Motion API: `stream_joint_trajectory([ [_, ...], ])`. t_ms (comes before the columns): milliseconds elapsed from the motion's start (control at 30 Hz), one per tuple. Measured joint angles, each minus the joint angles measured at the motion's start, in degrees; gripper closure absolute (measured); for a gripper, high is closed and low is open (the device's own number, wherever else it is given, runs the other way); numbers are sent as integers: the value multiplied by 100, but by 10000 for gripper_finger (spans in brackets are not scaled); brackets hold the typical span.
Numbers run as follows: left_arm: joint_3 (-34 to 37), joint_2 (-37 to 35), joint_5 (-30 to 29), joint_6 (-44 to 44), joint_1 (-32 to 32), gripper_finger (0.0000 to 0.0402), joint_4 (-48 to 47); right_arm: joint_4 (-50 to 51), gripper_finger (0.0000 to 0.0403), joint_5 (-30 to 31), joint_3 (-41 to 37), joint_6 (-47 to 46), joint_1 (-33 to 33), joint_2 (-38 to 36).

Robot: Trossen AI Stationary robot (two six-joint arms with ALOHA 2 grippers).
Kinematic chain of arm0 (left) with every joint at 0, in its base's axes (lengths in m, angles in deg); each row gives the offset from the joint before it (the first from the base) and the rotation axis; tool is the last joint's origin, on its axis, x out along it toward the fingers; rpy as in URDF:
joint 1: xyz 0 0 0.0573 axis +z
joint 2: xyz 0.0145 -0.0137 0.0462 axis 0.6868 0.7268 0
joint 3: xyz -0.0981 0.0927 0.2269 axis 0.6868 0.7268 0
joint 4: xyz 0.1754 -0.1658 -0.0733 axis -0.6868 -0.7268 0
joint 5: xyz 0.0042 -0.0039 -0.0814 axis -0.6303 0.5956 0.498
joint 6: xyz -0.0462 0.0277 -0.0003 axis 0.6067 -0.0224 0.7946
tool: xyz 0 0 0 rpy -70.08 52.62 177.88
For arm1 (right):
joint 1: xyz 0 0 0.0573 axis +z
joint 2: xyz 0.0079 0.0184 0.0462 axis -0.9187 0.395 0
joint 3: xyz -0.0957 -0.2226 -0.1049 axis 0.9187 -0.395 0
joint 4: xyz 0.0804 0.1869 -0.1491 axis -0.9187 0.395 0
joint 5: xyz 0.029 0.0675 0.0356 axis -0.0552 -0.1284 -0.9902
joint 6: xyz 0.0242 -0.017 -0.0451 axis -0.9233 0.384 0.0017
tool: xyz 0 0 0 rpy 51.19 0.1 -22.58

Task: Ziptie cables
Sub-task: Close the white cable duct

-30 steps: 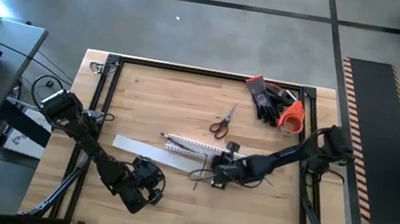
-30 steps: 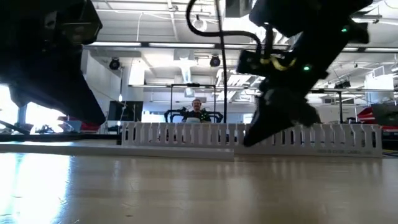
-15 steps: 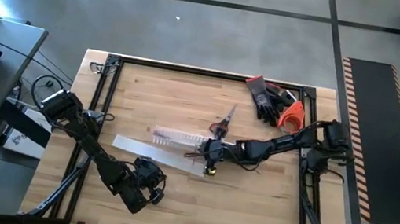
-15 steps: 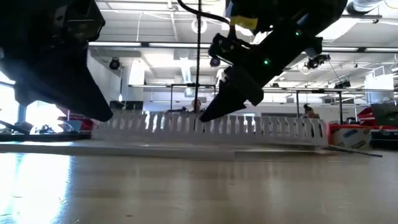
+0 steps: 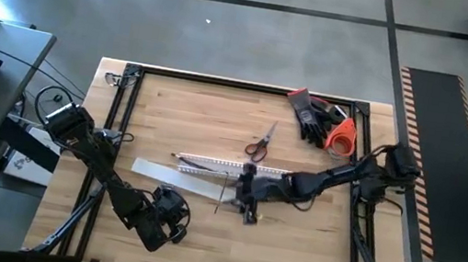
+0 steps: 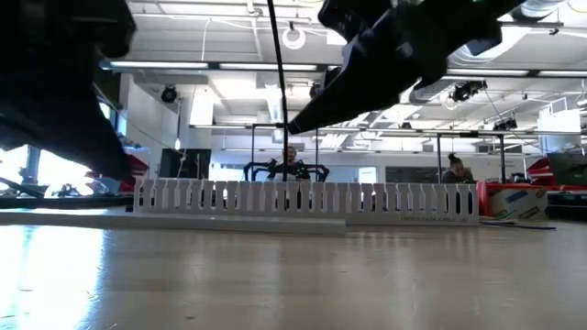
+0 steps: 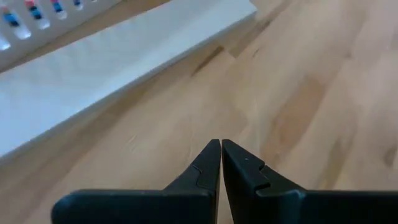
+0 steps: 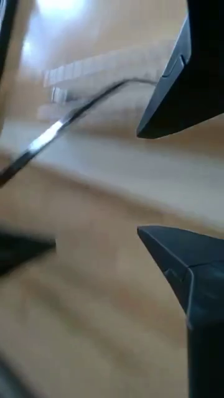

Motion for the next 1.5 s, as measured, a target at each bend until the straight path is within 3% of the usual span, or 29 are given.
stream_joint_trajectory([
  [167, -4, -395, -442, 379, -264, 401, -615, -364, 203, 398, -1, -558, 339, 664],
  [333, -6, -707, -1050, 440, -417, 401, -884, -804, 281, 1323, -4, -947, 302, 1190],
  [533, -9, -774, -1188, 295, -381, 401, -921, -659, 393, 1143, -2, -1482, 96, 1211],
  [833, -9, -774, -1185, 295, -348, 401, -898, 940, 401, 1022, 38, -1771, 443, 1005],
  [1167, -9, -774, -1274, 236, -410, 401, -692, 4237, 403, 1663, -51, -2737, 2121, -255],
  [1400, -8, -772, -1535, 228, -404, 401, -693, 4519, 403, 3223, -27, -3889, 2948, -1192],
  [1500, -4, -772, -1598, 116, -382, 401, -644, 3991, 400, 3371, -80, -3763, 2983, -1185],
])
